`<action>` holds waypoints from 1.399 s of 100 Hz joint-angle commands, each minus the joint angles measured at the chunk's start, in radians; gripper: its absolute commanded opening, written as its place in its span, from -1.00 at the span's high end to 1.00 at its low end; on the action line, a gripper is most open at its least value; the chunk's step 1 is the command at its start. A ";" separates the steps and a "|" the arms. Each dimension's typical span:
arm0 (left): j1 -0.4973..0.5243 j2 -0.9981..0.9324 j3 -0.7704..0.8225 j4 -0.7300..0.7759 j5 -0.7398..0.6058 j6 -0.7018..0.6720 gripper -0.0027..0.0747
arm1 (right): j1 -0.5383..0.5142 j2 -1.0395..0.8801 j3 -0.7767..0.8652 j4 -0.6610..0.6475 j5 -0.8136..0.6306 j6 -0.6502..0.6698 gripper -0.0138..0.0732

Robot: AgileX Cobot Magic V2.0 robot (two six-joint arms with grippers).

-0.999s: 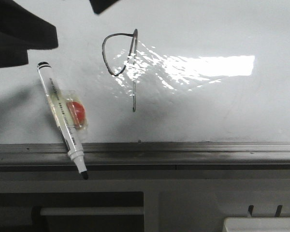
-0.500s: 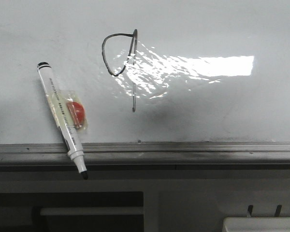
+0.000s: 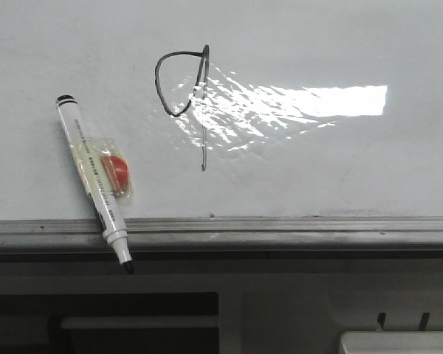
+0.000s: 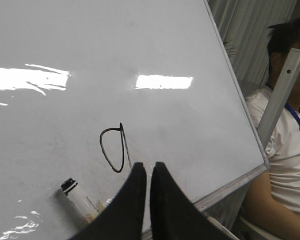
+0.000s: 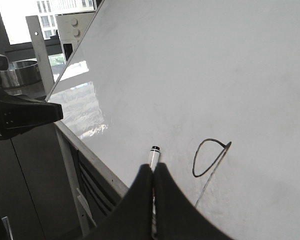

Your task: Write number 9 on whiteboard

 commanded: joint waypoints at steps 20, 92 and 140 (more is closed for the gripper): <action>0.002 -0.206 0.095 -0.040 -0.029 0.001 0.98 | 0.003 -0.132 0.120 -0.037 -0.093 -0.012 0.84; 0.006 -0.216 0.097 -0.035 -0.029 0.001 0.98 | 0.003 -0.134 0.131 -0.037 -0.071 -0.012 0.84; 0.430 -0.217 0.186 0.394 -0.047 -0.139 0.98 | 0.003 -0.134 0.131 -0.037 -0.071 -0.012 0.84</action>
